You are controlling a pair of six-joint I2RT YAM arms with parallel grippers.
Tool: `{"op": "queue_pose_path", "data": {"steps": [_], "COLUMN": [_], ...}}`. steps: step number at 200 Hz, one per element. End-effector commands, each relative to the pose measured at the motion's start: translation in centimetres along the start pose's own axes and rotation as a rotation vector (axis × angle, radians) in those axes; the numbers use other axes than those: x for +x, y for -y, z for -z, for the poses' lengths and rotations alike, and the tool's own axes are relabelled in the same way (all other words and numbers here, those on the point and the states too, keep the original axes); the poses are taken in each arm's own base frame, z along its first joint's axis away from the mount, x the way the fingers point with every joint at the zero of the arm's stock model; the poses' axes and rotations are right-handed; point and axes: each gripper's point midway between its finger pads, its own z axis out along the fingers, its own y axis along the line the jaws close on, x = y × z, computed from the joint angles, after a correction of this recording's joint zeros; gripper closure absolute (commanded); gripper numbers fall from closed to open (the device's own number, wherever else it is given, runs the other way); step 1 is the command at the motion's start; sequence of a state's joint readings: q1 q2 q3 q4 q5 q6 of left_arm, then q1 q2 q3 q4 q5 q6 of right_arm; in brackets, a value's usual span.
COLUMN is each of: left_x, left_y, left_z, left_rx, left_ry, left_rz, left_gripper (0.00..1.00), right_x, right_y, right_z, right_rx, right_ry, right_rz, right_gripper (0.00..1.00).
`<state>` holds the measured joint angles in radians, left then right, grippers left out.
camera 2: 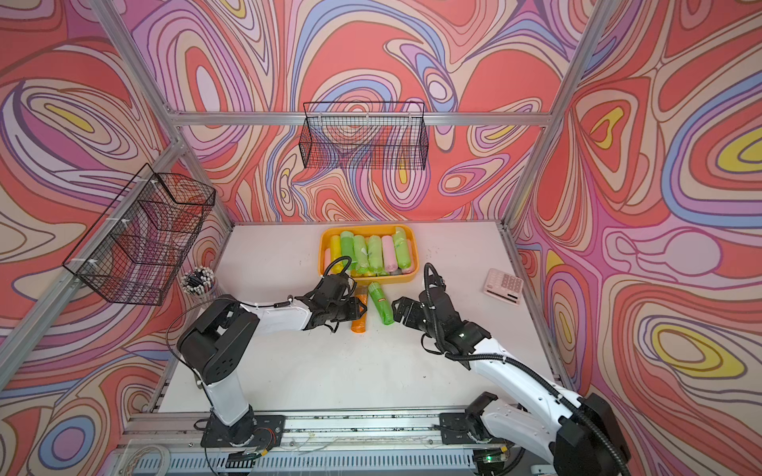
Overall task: Put the roll of trash bags into the storage box
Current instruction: Pick up the roll of trash bags from the center of the board.
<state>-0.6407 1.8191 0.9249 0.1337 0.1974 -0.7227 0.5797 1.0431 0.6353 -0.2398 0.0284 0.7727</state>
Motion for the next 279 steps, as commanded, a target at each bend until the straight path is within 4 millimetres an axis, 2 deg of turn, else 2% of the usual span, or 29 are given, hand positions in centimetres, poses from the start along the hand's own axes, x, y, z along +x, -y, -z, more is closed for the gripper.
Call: {"op": "queue_pose_path", "data": {"steps": [1,120,179,215,279], "left_x": [0.1,-1.6,-2.1,-2.3,-3.2], "left_y": [-0.1,2.0,2.8,2.7,3.8], "left_z": [0.8,4.8,6.1,6.6,8.1], "left_rx": [-0.025,0.013,0.026,0.012,0.032], "left_ry": [0.001,0.071,0.095,0.103,0.137], "left_rz": [0.003,-0.040,-0.050,-0.051,-0.064], "left_gripper": [0.65,0.72,0.76,0.76,0.78], "right_x": [0.3,0.8,1.0,1.1,1.3], "right_y": [-0.1,-0.6,-1.1,-1.2,-1.5], "right_z": [-0.2,-1.8,-2.7,-3.2,-3.5], "right_rx": [0.000,-0.039,-0.058,-0.069,-0.085], "right_ry": [-0.013,-0.028,-0.048,-0.054,-0.061], "right_rz": [-0.013,-0.036,-0.029,-0.030,-0.034], "right_gripper": [0.05,0.05,0.05,0.05,0.05]}}
